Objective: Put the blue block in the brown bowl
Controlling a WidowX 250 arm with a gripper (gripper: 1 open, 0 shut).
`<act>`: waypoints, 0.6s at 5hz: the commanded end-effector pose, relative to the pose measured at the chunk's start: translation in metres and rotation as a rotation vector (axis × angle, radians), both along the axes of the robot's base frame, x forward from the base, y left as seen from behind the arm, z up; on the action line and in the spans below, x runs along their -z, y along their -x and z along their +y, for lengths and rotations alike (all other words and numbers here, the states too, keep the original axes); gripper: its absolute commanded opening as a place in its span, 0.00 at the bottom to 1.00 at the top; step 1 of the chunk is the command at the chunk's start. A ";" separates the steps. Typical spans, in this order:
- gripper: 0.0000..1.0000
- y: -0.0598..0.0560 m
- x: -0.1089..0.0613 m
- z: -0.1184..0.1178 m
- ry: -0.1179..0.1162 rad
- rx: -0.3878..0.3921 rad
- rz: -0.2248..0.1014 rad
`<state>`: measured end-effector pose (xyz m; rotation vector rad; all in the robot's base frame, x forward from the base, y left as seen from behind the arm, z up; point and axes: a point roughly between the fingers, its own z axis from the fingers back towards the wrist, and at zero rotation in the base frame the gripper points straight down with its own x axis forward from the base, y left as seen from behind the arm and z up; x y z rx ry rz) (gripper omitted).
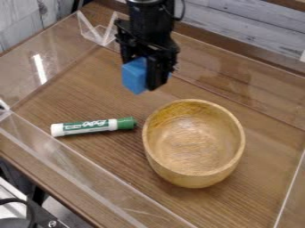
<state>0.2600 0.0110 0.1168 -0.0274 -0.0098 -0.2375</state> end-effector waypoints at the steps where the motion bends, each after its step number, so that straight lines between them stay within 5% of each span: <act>1: 0.00 0.006 -0.016 -0.019 0.002 -0.034 -0.064; 3: 0.00 0.018 -0.018 -0.046 0.009 -0.079 -0.071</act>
